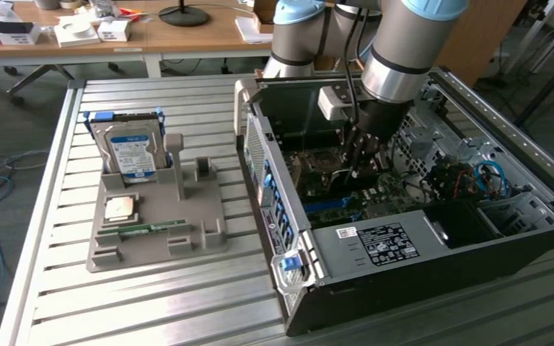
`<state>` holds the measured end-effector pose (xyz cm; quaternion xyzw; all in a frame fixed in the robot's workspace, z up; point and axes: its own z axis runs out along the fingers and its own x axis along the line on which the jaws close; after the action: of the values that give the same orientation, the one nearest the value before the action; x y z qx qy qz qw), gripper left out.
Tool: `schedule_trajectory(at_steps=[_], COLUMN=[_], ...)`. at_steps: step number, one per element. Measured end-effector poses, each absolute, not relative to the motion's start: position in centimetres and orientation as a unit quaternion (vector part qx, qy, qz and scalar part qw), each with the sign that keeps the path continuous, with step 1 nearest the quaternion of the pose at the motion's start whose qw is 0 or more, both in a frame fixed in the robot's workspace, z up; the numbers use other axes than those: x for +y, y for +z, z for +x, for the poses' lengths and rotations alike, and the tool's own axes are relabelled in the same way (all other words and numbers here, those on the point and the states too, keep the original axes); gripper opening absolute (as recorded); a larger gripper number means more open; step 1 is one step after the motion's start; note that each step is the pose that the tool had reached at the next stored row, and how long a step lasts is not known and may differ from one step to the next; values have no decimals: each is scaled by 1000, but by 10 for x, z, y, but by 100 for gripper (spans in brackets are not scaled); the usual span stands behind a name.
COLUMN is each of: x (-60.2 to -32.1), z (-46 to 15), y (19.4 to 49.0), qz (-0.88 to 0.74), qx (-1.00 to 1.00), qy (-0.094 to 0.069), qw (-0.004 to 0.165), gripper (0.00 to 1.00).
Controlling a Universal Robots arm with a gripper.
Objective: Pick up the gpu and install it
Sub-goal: 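Insert the gpu into the slot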
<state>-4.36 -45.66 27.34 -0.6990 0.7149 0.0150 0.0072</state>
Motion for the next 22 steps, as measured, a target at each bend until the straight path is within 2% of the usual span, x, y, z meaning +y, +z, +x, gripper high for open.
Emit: schedule_trajectory(at_steps=[22], x=[-457], z=[-52], y=[273], qz=[-699], qx=[715], qy=[15], qw=[7], gripper=[26])
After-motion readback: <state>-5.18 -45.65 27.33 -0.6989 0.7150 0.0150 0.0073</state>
